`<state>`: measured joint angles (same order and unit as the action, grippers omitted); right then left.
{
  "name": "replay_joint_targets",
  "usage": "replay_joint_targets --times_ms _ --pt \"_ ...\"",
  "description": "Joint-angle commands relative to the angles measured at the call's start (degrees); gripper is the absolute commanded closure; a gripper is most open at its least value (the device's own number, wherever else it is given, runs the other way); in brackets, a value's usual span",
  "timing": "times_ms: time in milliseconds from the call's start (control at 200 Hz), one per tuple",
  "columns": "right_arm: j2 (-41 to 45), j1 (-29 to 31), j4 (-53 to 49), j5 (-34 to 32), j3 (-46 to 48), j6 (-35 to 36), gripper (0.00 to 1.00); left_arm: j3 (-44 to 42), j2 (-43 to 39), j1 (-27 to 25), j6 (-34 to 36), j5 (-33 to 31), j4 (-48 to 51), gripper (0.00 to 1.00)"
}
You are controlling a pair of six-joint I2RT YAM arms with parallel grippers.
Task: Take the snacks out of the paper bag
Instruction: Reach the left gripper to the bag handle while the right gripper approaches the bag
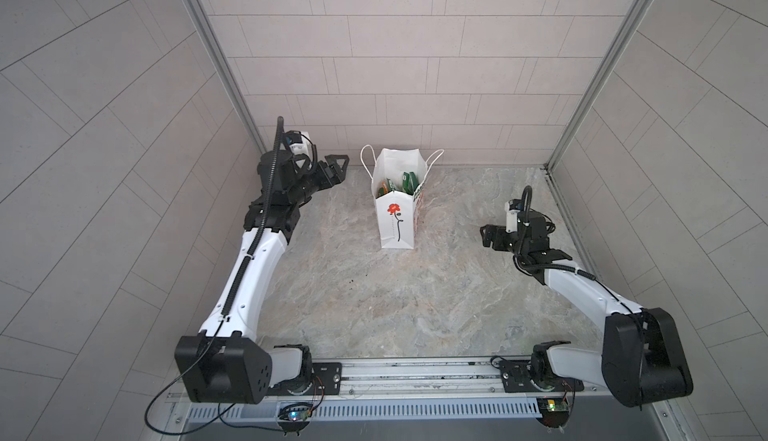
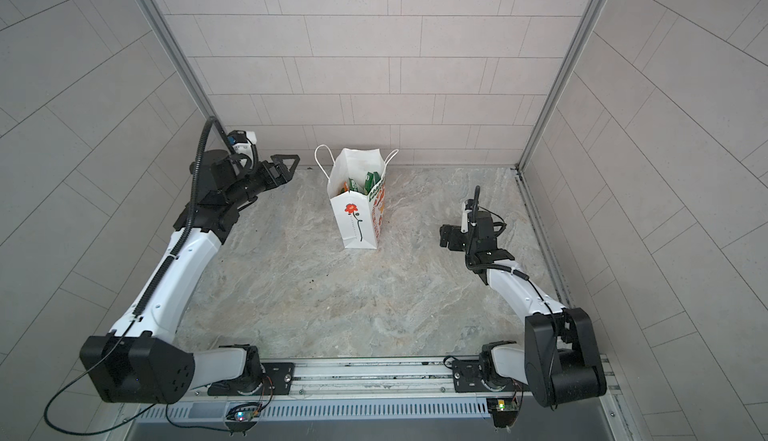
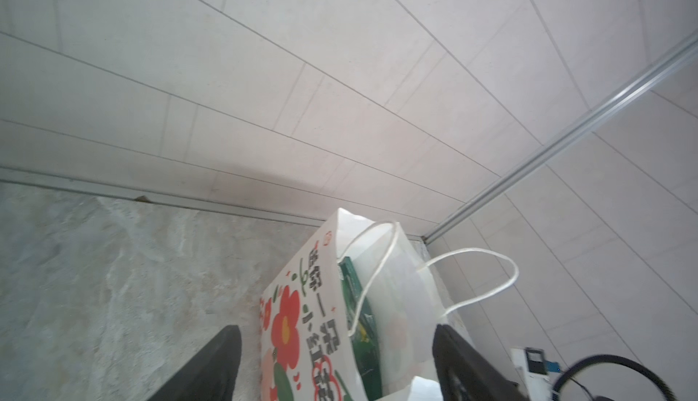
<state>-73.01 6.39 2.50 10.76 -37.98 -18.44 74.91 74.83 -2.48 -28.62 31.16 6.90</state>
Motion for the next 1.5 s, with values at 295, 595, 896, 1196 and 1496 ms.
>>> replay_joint_targets --times_ms 295,595,896,1196,1496 --pt "-7.42 9.21 0.73 2.75 -4.07 -5.3 0.05 13.78 11.32 -3.68 3.94 7.58 6.47 0.32" --pt "-10.41 11.72 0.53 3.39 -5.7 -6.64 0.05 21.44 18.68 -4.02 3.49 7.83 7.61 0.53" --pt "-15.83 12.94 1.8 5.21 -8.86 -7.66 0.05 24.59 22.7 -4.37 3.29 9.16 9.52 0.66" --pt "-23.46 13.9 5.44 6.66 -13.56 -10.21 0.06 30.27 23.85 -4.46 5.51 10.61 15.08 1.0" --pt "-31.91 16.68 9.12 8.3 -20.55 -13.18 0.09 39.71 25.97 -4.64 8.52 12.27 24.13 1.0"
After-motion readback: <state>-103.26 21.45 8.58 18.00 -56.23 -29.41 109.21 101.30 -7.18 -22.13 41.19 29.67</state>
